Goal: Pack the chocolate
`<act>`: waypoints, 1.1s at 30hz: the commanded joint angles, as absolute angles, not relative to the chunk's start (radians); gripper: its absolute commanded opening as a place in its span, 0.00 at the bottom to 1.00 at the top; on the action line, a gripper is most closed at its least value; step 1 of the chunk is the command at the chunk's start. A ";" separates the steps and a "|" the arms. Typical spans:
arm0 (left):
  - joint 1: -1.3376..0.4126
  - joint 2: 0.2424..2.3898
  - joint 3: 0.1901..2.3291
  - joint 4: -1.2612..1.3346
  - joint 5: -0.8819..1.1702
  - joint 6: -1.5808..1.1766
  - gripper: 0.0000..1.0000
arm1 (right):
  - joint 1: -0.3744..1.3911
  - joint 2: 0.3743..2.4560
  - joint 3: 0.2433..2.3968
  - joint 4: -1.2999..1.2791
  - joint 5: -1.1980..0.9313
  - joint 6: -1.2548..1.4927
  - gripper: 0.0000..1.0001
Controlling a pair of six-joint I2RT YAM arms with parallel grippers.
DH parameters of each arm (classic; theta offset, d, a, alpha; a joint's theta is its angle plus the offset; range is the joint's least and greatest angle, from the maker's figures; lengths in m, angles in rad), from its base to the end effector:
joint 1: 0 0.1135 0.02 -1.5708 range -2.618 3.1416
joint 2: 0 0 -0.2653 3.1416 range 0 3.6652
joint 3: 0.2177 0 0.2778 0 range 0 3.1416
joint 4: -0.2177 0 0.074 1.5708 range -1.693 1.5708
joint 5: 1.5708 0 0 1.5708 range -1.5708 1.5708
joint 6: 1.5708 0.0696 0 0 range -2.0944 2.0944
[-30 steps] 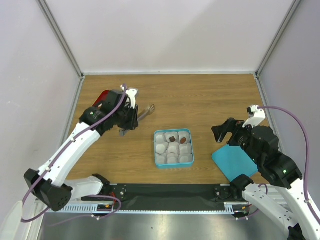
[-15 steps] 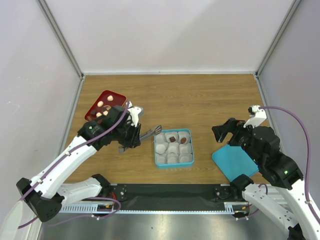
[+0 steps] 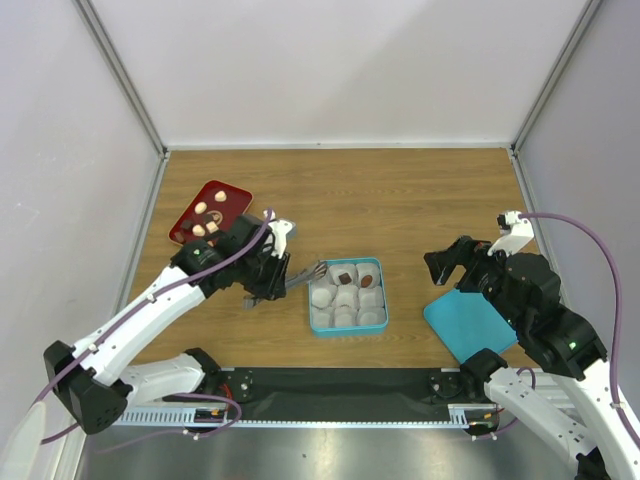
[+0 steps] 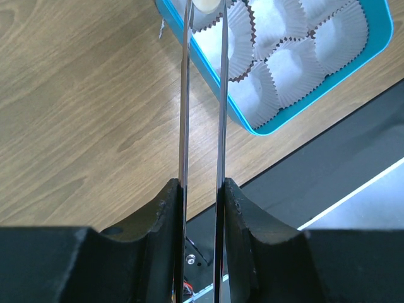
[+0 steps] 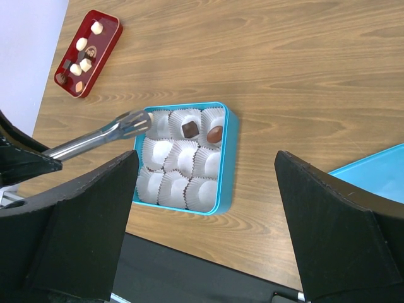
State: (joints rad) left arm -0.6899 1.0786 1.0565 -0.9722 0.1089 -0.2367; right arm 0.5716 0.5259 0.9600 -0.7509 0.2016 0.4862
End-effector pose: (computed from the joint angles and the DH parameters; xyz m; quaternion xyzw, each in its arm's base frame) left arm 0.1843 -0.1619 0.2813 0.2302 0.9294 -0.1735 0.2306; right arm 0.1308 0.0675 0.3709 0.0246 0.8075 0.2242 0.5451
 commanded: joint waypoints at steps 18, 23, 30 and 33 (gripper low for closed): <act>-0.712 1.143 1.101 -0.950 0.071 -0.245 0.40 | 0.571 0.506 1.003 -0.747 0.210 0.489 0.95; -0.713 1.146 1.120 -0.956 0.060 -0.247 0.42 | 0.569 0.505 1.000 -0.741 0.210 0.491 0.95; -0.716 1.157 1.140 -0.963 0.052 -0.247 0.43 | 0.571 0.502 1.003 -0.744 0.215 0.488 0.95; -0.715 1.152 1.152 -0.963 0.043 -0.248 0.42 | 0.569 0.499 1.002 -0.746 0.218 0.488 0.95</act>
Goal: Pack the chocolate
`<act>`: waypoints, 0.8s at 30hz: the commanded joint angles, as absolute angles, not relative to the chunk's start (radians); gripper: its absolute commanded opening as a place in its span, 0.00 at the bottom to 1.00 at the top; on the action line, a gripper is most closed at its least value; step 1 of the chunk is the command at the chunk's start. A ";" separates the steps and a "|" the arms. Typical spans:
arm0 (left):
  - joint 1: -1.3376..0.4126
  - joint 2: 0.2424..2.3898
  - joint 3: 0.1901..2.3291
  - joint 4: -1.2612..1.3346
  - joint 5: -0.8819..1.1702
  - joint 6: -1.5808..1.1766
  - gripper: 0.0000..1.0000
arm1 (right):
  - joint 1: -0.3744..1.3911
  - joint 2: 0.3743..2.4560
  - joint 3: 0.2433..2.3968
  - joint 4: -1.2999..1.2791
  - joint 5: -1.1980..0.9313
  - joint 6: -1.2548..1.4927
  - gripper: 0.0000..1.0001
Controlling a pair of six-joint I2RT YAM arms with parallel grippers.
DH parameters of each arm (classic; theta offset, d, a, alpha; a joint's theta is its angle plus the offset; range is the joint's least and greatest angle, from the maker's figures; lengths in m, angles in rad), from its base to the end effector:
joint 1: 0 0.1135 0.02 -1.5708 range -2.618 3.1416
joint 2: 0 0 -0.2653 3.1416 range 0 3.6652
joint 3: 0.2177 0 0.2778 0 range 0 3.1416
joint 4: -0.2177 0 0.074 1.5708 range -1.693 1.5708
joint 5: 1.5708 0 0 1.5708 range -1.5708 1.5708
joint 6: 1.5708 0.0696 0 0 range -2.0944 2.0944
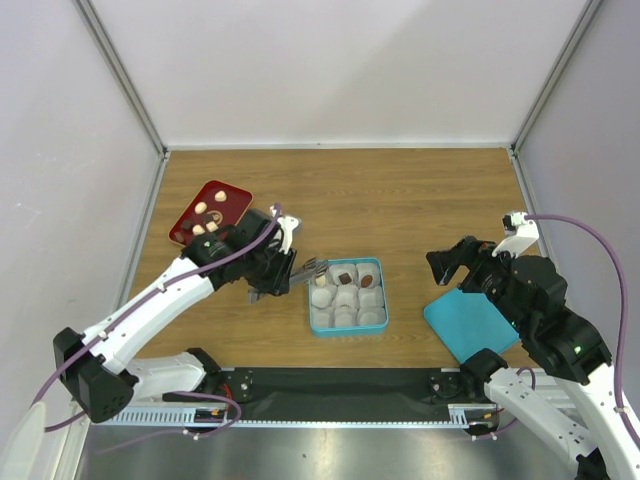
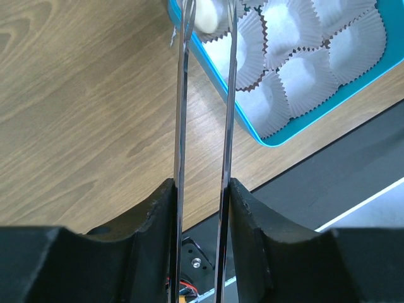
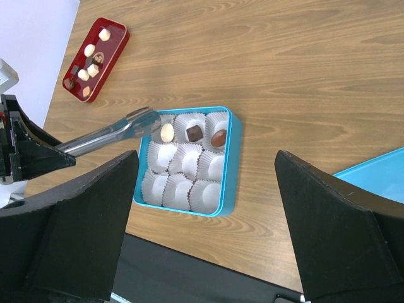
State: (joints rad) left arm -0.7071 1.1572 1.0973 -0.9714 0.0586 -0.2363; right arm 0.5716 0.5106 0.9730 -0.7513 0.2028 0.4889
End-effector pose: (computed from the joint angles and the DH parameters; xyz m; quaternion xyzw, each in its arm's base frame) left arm 0.1961 -0.1729 0.2770 0.2323 0.9350 -0.1462 0.2245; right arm 0.1260 0.0644 0.3773 0.0275 0.7992 0.2309 0.5542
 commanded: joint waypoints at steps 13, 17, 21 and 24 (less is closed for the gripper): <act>-0.666 1.253 1.475 -1.018 -0.232 -0.256 0.48 | 0.571 0.492 0.985 -0.746 0.186 0.503 0.95; -0.528 1.293 1.519 -1.009 -0.201 -0.245 0.47 | 0.571 0.488 0.959 -0.732 0.158 0.505 0.95; -0.373 1.287 1.488 -0.945 -0.166 -0.239 0.47 | 0.571 0.489 0.956 -0.724 0.167 0.499 0.95; -0.252 1.298 1.442 -0.893 -0.150 -0.239 0.49 | 0.571 0.488 0.948 -0.721 0.163 0.491 0.95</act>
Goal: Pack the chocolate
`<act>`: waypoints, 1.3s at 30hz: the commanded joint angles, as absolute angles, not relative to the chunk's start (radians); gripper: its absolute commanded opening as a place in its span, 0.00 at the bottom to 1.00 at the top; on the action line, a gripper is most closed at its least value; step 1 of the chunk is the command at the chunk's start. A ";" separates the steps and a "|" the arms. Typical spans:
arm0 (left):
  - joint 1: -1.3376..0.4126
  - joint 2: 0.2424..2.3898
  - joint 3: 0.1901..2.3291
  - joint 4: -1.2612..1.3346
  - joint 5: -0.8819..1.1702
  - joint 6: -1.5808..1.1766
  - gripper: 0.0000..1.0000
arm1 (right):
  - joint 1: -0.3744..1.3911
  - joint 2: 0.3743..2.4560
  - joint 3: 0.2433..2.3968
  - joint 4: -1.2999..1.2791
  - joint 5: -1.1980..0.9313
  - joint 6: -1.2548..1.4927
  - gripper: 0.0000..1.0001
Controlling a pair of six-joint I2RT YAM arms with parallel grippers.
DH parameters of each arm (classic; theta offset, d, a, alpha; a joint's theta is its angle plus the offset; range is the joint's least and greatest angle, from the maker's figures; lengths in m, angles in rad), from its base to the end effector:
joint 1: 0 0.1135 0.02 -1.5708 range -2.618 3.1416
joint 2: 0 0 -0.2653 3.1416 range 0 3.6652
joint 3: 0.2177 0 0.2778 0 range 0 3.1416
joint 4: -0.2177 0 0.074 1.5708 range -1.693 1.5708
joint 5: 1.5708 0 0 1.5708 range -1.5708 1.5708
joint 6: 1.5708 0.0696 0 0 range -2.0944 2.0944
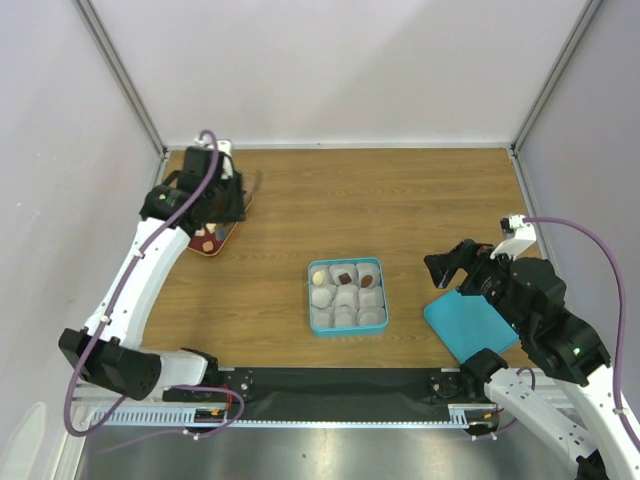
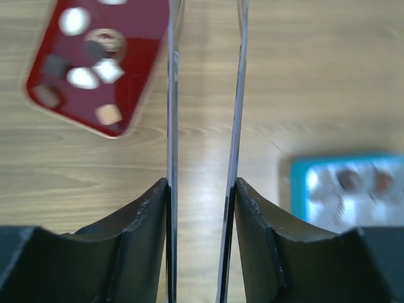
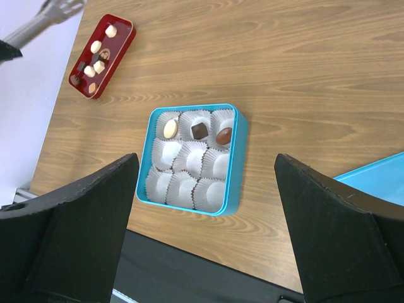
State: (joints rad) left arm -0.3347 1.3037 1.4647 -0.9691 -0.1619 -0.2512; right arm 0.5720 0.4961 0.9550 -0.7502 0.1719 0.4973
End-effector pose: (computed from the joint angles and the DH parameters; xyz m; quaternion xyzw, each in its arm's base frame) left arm 0.2933 -0.0901 0.3689 0.0086 0.9256 -0.0353 0.3768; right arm 0.1240 0.0657 0.3728 0.0214 0.8006 0.2438 0.5469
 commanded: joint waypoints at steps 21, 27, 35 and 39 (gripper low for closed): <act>-0.011 1.664 1.453 -0.701 -0.126 -0.239 0.54 | 0.569 0.525 0.904 -0.644 0.164 0.428 0.97; -0.011 1.710 1.453 -0.670 -0.129 -0.235 0.54 | 0.569 0.538 0.903 -0.637 0.153 0.426 0.96; -0.009 1.761 1.463 -0.675 -0.166 -0.207 0.53 | 0.569 0.538 0.914 -0.643 0.184 0.407 0.97; -0.008 1.778 1.474 -0.675 -0.173 -0.202 0.52 | 0.568 0.543 0.910 -0.637 0.184 0.407 0.97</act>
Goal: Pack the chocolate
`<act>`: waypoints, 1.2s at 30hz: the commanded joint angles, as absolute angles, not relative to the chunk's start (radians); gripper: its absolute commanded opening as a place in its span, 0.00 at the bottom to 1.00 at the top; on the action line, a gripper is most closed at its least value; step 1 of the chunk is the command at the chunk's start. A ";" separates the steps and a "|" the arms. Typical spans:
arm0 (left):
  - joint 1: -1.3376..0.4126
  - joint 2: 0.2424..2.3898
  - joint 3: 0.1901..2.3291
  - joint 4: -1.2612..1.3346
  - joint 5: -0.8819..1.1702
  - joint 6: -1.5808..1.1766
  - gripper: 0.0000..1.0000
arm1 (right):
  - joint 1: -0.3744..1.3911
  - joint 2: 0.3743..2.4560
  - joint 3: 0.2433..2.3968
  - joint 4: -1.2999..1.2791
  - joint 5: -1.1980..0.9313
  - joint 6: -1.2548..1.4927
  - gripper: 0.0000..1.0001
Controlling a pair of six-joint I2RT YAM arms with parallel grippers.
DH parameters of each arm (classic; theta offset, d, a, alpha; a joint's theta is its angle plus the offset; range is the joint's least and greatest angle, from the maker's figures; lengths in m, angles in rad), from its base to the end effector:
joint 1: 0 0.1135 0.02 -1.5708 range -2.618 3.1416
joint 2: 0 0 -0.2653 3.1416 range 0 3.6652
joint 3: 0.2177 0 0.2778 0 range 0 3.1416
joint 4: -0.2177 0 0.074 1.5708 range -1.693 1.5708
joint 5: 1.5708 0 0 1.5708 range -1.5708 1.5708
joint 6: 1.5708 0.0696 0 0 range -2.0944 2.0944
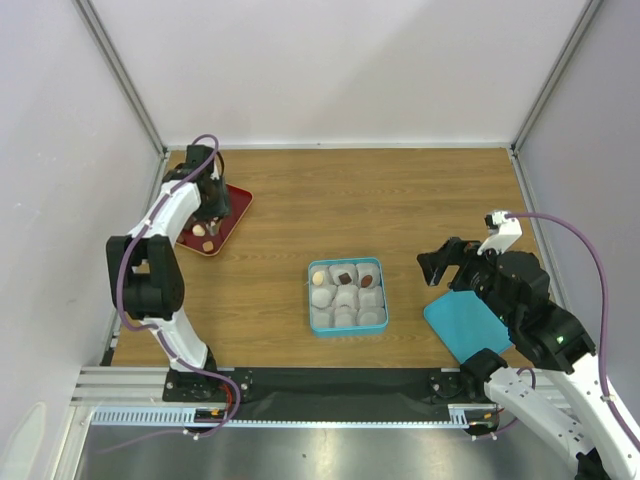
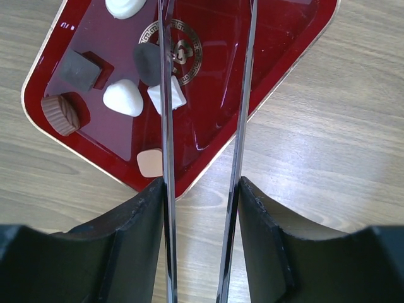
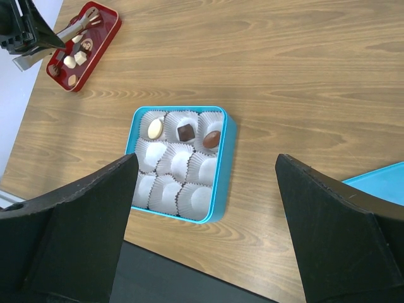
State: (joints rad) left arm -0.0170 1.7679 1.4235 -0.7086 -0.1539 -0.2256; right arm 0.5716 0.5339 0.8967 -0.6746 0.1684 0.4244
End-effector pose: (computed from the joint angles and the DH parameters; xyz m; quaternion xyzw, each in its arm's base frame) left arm 0.4183 0.0036 0.2145 -0.1199 0.9565 0.0429 0.2624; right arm 0.1406 0.0766 0.3571 -0.0098 0.8069 0.2205 0.5479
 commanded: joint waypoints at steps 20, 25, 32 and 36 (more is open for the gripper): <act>-0.009 1.798 1.499 -0.683 -0.169 -0.170 0.46 | 0.568 0.557 0.899 -0.626 0.196 0.403 0.97; -0.009 1.773 1.497 -0.715 -0.175 -0.173 0.43 | 0.565 0.557 0.907 -0.632 0.189 0.411 0.96; -0.009 1.674 1.417 -0.719 -0.183 -0.164 0.40 | 0.566 0.537 0.916 -0.653 0.184 0.428 0.96; -0.011 1.634 1.390 -0.736 -0.176 -0.163 0.39 | 0.566 0.531 0.920 -0.664 0.189 0.430 0.96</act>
State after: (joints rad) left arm -0.0162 1.7138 1.4010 -0.7292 -0.1631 -0.1818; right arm 0.5697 0.5430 0.8963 -0.6682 0.1764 0.4236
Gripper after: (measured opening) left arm 0.406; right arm 0.965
